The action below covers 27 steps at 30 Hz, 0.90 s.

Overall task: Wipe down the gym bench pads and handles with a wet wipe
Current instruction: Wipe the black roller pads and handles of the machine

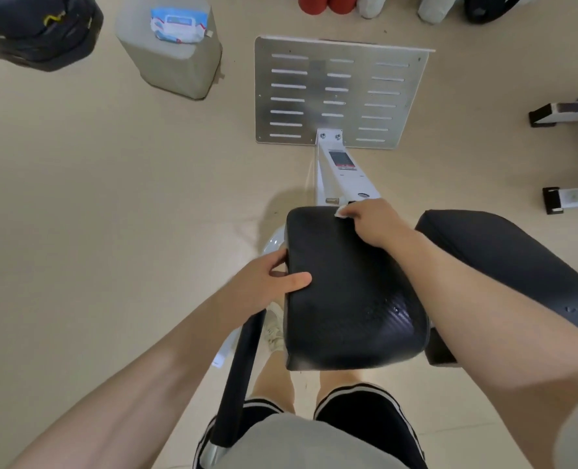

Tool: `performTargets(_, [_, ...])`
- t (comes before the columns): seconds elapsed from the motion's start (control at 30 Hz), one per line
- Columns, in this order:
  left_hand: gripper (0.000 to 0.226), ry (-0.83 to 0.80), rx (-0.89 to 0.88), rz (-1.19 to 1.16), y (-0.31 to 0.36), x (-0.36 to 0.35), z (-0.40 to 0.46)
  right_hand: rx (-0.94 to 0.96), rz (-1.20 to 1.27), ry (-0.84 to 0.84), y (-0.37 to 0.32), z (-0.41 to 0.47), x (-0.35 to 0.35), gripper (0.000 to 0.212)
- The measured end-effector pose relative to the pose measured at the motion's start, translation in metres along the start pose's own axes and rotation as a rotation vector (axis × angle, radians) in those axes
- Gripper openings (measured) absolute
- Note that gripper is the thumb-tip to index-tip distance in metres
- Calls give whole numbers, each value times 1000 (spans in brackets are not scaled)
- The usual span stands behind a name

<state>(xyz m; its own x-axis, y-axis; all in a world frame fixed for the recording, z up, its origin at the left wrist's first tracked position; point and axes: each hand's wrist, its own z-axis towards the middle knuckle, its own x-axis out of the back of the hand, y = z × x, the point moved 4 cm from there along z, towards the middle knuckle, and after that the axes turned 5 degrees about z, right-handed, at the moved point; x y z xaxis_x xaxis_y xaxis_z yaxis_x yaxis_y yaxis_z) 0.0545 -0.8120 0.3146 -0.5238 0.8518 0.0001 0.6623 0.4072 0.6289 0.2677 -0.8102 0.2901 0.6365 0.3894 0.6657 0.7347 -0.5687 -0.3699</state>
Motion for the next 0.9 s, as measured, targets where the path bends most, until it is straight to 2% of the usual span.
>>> performTargets(0.17, [40, 2, -8, -10, -4, 1, 1, 402, 81, -118, -57, -53, -14, 35])
performTargets(0.27, [36, 31, 1, -1, -3, 1, -1, 606, 97, -178, -63, -74, -20, 34])
performTargets(0.33, [38, 18, -8, -13, 0, 1, -3, 573, 188, -185, -49, -65, -18, 33])
performTargets(0.4, [42, 8, -20, -13, 3, -1, -4, 385, 263, -139, -22, -42, -10, 32])
performTargets(0.5, [47, 58, -2, 34, 5, -2, -4, 88, 166, -58, 28, -2, 5, 33])
performTargets(0.57, [54, 96, 11, 12, 4, -3, -4, 4, 34, -40, 41, 12, 7, 40])
performTargets(0.63, [65, 133, 34, -46, 4, -3, -5, 38, -31, -17, 30, 8, 6, 45])
performTargets(0.77, [76, 148, 46, -104, 2, -4, -5, 276, 80, -88, -18, -40, 0, 39])
performTargets(0.9, [70, 201, 97, -173, 0, -7, -6, 506, 108, -194, -43, -76, -11, 35])
